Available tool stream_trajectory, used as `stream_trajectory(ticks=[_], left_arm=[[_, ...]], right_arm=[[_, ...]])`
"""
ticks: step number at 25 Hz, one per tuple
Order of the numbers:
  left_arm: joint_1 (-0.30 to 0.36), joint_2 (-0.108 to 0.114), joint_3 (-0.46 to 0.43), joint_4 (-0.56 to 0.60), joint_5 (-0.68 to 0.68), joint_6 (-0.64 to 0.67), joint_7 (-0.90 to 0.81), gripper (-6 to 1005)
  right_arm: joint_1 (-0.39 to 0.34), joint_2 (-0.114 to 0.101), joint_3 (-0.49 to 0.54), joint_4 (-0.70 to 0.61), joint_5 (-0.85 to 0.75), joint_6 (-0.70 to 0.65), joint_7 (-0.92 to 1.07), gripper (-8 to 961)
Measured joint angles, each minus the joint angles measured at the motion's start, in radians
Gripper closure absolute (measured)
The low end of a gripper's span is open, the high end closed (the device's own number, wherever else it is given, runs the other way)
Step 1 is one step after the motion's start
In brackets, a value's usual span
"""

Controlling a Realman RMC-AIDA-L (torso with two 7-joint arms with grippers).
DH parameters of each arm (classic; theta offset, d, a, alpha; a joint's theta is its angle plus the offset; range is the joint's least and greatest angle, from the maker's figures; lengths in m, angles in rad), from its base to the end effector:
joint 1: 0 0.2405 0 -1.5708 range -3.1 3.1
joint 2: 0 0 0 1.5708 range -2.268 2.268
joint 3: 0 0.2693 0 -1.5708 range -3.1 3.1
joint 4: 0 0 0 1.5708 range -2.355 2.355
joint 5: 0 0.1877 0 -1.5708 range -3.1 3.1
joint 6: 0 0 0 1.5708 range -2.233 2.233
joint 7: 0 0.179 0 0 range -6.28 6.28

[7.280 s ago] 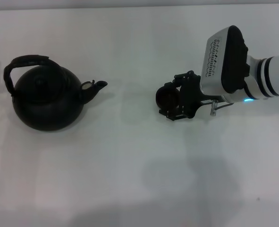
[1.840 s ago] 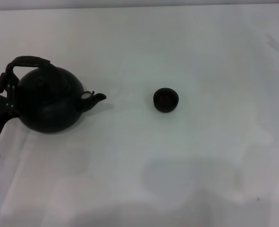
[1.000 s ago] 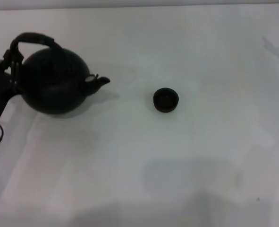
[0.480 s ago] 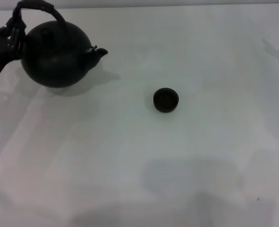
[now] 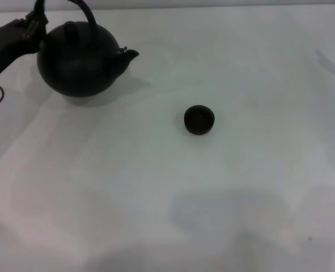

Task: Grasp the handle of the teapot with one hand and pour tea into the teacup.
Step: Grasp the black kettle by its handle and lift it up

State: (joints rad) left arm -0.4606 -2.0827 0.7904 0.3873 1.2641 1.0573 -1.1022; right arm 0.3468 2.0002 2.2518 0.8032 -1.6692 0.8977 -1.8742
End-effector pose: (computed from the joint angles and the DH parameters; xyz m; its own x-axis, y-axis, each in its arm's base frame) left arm -0.3019 0.3837 -0.0092 0.5240 0.2507 0.8140 0.8160 -0.4216 -0.3955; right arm 0.3407 0.3864 0.0572 0.8649 -0.2697 -0.4234 -0.5020 -0.4524 -0.7371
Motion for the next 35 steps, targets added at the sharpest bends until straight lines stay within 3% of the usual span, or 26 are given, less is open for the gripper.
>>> stream_trajectory(ticks=[9,12,20,35], left_arm=[[0.066,0.007,0.328,0.292,0.004,-0.249,-0.23,870],[0.094,0.009,0.394,0.4,0.051,-0.295,-0.318,870],[0.122,0.004,0.489,0.647,0.354,-0.347,-0.608,869],[0.107,0.006,0.681,0.916,0.975,-0.363,-1.12,871]], right_arm=[[-0.003,0.0,-0.005,-0.026,0.06,0.02,-0.04,107],[-0.004,0.0,-0.005,-0.035,0.078,0.029,-0.055,107],[-0.005,0.001,-0.005,-0.04,0.103,0.043,-0.07,107],[-0.007,0.002,-0.003,-0.09,0.171,0.057,-0.146,108]])
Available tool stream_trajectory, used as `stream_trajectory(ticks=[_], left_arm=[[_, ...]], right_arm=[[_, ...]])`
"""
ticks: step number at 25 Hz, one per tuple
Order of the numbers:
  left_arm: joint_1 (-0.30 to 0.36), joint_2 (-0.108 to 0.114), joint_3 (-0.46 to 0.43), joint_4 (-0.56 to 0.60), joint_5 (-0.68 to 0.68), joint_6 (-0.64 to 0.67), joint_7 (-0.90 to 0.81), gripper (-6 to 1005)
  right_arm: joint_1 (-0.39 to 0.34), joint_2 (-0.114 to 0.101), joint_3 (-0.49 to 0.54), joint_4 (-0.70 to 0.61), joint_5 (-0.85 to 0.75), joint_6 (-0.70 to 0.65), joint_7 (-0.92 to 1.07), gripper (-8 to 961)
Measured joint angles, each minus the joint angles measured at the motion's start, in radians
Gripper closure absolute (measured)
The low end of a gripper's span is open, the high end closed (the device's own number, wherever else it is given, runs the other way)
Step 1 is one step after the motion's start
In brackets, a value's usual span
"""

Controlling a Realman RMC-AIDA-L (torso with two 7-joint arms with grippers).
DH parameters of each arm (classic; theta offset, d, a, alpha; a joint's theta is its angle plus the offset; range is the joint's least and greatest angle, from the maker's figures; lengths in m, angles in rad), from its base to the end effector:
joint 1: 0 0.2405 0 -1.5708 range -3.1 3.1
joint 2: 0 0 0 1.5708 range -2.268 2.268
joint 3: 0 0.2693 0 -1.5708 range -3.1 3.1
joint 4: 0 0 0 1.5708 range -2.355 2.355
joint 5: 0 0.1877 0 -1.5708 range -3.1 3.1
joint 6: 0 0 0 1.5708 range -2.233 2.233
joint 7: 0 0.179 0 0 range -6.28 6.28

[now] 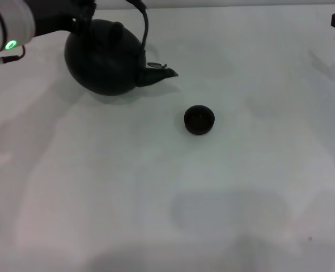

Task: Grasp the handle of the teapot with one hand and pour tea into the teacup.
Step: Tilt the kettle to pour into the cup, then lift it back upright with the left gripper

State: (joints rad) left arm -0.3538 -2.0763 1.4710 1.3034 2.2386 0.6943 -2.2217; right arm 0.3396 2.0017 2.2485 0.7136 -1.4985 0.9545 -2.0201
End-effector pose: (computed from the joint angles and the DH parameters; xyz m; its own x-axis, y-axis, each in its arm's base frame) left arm -0.2156 0.4021 -0.0172 0.8847 0.3393 0.3198 0.4640 -0.5741 -0.6746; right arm 0.3358 0.3795 0.0490 0.8449 -0.2056 -0.4939 -0.5284 -0.4651 -0.7103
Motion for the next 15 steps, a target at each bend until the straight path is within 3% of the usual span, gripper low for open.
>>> stream_trajectory(ticks=[5,12,15], left_arm=[[-0.039,0.0,0.065,0.043,0.169,0.024,-0.121,872],[-0.083,0.0,0.072,0.07,0.225,0.092,-0.152,878],[-0.092,0.0,0.107,0.12,0.32,0.125,-0.207,880]], right_arm=[[0.0,0.0,0.003,0.0,0.008,0.0,-0.015,108],[-0.001,0.0,0.007,-0.002,0.022,-0.003,-0.029,108],[-0.001,0.0,0.008,-0.002,0.034,-0.005,-0.037,107]])
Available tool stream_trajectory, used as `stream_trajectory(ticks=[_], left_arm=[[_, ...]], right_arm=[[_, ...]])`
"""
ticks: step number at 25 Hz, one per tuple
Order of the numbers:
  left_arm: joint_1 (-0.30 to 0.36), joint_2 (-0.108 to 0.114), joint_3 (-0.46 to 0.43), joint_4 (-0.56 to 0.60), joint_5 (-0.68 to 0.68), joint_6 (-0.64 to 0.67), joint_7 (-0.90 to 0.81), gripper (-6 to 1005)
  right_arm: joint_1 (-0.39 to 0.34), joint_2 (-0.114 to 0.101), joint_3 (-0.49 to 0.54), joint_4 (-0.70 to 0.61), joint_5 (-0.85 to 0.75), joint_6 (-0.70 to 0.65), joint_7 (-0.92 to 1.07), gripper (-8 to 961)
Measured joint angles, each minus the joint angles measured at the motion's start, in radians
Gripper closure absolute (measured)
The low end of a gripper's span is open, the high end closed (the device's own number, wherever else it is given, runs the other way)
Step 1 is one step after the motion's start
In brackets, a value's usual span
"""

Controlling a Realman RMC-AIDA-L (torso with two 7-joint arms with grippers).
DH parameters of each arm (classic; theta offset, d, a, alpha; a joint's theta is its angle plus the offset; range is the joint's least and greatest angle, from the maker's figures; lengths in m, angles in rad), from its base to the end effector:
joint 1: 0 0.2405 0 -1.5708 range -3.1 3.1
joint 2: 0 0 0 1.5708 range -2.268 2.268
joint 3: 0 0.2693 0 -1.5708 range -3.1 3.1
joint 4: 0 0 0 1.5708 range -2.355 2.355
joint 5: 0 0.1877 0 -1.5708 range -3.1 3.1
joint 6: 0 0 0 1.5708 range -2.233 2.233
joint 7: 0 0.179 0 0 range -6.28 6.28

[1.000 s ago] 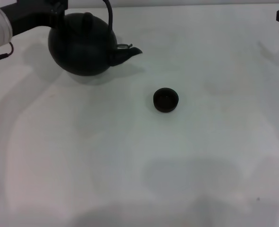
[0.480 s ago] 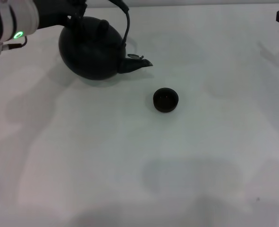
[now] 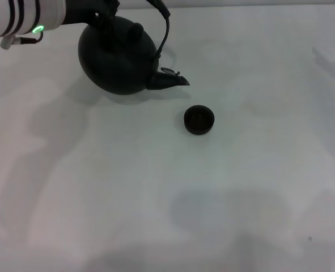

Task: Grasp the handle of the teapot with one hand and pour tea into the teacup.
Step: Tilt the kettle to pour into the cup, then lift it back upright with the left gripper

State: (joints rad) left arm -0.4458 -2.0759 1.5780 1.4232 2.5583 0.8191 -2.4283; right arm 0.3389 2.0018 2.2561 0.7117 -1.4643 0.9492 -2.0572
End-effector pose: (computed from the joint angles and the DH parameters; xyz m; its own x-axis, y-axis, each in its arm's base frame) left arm -0.1765 0.4057 -0.0290 0.9553 0.2760 0.1063 0.2673 -0.6516 -0.7099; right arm 0.3353 0.3814 0.0544 0.8493 -0.1799 -0.4963 -0.5200 -0.4467 -0.7280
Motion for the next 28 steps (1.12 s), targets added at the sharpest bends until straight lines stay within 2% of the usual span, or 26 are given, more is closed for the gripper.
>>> stream_trajectory(ticks=[8,28], left_arm=[[0.004,0.001,0.016,0.08,0.075,0.055,-0.009,881],[-0.017,-0.003,0.086,0.098,0.123,0.094,-0.017,881]], right_arm=[[0.0,-0.001,0.014,0.0,0.006,-0.004,-0.003,107],[0.0,-0.002,0.014,0.0,0.013,-0.003,-0.003,107]])
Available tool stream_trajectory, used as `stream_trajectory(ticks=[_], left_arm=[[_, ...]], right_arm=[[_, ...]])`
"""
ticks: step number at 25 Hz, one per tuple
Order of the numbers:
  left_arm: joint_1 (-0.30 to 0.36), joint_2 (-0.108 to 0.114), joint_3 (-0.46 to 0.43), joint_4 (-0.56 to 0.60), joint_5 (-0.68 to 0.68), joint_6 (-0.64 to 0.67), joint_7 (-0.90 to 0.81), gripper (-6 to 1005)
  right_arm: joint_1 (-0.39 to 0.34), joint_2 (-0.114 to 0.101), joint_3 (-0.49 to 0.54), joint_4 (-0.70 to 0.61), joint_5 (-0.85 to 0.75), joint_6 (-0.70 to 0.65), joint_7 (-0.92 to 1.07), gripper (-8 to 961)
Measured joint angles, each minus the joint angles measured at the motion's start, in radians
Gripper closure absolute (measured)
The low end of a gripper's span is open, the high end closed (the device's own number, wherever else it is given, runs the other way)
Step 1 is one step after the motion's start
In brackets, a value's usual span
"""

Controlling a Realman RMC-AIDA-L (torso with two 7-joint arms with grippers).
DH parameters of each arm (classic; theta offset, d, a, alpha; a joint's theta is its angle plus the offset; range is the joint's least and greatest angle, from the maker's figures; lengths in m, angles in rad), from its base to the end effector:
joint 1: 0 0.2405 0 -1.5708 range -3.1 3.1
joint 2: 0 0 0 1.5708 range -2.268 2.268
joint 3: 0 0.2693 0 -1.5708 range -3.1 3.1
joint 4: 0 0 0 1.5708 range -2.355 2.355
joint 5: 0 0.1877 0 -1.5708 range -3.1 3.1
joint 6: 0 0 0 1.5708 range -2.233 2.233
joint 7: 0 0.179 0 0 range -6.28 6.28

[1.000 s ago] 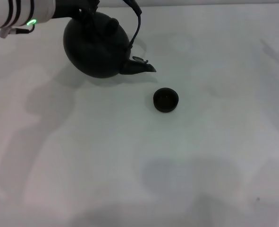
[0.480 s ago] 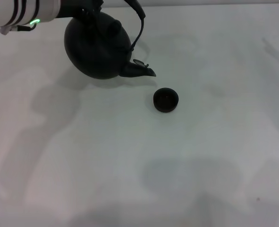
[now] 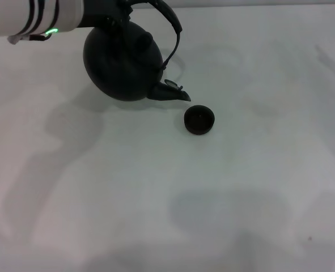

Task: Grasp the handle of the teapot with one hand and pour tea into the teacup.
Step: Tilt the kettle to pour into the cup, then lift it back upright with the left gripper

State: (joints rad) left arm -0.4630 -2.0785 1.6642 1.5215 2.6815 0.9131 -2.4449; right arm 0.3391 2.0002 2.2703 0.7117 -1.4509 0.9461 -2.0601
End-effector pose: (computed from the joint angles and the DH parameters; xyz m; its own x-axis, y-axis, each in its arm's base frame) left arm -0.1555 0.3944 -0.0376 0.9818 0.1850 -0.0436 0.1018 -0.7057 -0.7012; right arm 0.3365 0.3827 0.0601 0.8436 -0.1733 -0.5083 -0.5294 -0.4266 -0.7333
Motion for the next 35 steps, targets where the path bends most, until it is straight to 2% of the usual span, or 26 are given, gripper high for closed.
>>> stream_trajectory(ticks=[12,35], left_arm=[[-0.035,-0.001,0.061,-0.01,0.113,0.0,-0.067,883],[-0.09,-0.002,0.127,-0.024,0.151,0.0,-0.085,885]], right_arm=[[0.005,0.0,-0.002,-0.01,0.0,0.004,-0.01,108],[0.011,0.0,-0.003,-0.022,0.001,0.001,-0.015,108]])
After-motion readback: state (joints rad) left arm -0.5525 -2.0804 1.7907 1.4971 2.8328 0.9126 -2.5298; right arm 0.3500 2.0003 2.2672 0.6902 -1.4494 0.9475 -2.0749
